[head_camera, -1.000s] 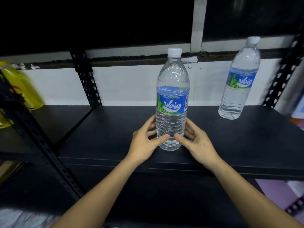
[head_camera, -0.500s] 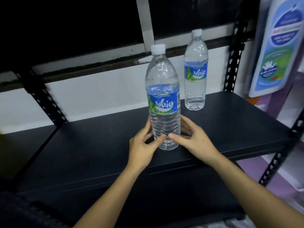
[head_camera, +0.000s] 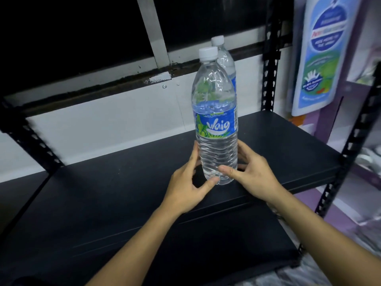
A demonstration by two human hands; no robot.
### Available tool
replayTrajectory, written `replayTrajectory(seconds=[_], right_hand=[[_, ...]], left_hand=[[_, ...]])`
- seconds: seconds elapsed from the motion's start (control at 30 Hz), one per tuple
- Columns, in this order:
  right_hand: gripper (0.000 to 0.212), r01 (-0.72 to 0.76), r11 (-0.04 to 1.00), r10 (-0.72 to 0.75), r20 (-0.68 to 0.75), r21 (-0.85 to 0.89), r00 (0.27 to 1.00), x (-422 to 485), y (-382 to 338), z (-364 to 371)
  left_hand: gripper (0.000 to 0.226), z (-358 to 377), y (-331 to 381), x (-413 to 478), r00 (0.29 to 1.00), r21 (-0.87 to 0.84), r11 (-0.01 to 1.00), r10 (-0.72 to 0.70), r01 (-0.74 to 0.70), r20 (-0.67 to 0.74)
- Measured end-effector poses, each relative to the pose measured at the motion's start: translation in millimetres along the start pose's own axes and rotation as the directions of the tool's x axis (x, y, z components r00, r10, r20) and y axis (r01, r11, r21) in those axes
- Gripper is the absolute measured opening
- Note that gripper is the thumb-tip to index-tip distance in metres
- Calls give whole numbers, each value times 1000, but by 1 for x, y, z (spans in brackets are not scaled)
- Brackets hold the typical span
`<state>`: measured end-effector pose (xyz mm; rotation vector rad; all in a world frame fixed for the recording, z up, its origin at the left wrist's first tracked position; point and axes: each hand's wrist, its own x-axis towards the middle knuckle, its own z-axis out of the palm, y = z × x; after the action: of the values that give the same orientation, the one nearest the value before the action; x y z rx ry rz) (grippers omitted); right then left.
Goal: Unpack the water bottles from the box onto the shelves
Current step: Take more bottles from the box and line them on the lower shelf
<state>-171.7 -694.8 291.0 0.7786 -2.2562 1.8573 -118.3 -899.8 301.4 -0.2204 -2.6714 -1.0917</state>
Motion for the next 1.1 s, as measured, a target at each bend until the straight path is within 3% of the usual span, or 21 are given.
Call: replayTrajectory(seconds=[0.1,0.33,1.1], right_hand=[[78,-1,1000,0,-14,-17,1000,0,2,-7],[78,-5,999,4,-24,-37,1000,0,5,-23],[77,-68,997,70,-32,43,997,9,25,-69]], left_hand=[[107,4,0,7,999,166,986,8,-17,54],[86,11,-16,20,979,343,939,-92,25,180],[85,8,-9,18,970,384,923,-126,37,208]])
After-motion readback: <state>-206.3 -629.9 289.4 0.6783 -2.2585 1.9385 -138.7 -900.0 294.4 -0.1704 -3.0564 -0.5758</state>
